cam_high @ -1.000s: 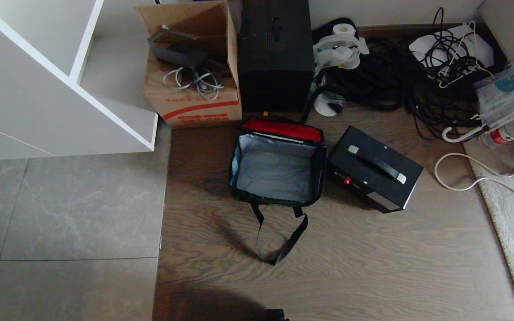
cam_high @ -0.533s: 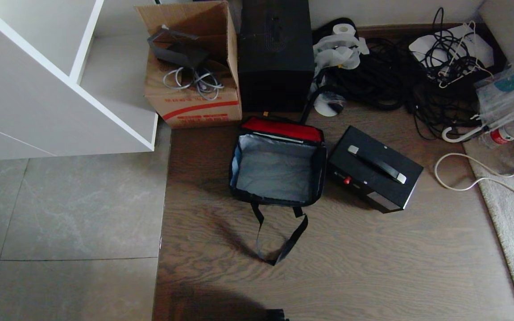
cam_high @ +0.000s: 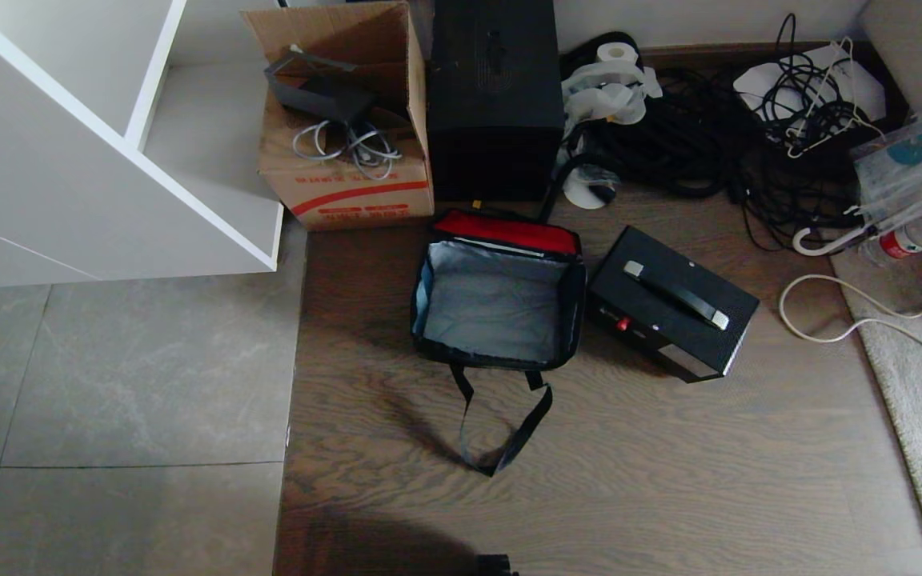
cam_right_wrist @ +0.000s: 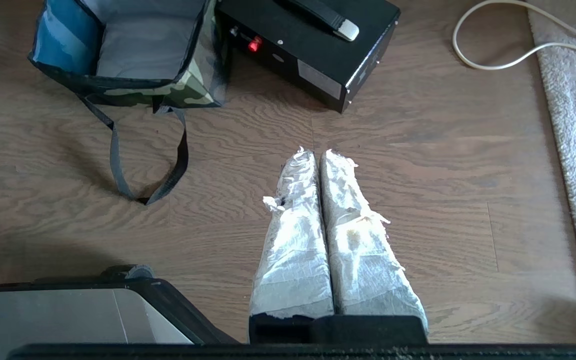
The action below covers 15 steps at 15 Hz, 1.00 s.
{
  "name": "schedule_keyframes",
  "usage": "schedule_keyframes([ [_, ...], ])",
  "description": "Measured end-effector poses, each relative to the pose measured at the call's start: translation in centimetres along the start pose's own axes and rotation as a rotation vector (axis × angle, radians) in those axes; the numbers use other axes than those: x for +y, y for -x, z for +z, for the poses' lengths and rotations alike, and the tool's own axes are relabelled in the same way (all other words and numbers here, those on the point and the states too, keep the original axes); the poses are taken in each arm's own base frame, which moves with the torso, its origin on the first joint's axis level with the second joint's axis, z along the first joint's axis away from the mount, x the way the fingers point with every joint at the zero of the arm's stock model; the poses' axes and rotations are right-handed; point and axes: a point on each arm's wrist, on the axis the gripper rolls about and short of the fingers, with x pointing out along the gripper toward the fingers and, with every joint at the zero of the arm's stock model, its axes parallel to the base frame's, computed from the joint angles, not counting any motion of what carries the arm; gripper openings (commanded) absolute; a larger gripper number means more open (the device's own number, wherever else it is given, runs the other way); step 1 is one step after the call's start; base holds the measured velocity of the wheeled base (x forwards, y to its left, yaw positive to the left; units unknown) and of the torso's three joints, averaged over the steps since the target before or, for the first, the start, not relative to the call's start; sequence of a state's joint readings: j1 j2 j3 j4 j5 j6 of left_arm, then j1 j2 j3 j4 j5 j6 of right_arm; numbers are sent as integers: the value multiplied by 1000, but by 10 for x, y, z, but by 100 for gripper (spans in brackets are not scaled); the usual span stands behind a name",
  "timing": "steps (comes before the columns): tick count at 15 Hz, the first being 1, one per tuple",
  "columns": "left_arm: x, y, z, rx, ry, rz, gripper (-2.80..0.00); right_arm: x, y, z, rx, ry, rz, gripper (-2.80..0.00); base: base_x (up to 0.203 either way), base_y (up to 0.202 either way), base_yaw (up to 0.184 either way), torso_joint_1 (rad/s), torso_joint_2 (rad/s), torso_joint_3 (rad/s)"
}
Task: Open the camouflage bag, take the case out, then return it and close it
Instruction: Grip the handle again
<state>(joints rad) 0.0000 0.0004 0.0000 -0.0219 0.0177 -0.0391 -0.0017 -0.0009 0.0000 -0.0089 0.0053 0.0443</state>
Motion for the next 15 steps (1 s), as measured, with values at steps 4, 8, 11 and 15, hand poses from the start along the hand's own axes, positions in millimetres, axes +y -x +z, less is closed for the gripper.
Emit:
schedule_keyframes([
  [4, 0, 0, 0, -1, 0, 0, -280, 0, 0, 0, 0, 0, 0, -280, 0, 0, 0, 0, 0, 0],
  [8, 0, 0, 0, 0, 0, 0, -280, 0, 0, 0, 4, 30, -1, -280, 0, 0, 0, 0, 0, 0],
  [11, 0, 0, 0, 0, 0, 0, -280, 0, 3, 5, 47, 58, 10, -280, 0, 0, 0, 0, 0, 0],
  [15, 0, 0, 0, 0, 0, 0, -280, 4, -1, 46, 212, 44, 114, -280, 0, 0, 0, 0, 0, 0],
])
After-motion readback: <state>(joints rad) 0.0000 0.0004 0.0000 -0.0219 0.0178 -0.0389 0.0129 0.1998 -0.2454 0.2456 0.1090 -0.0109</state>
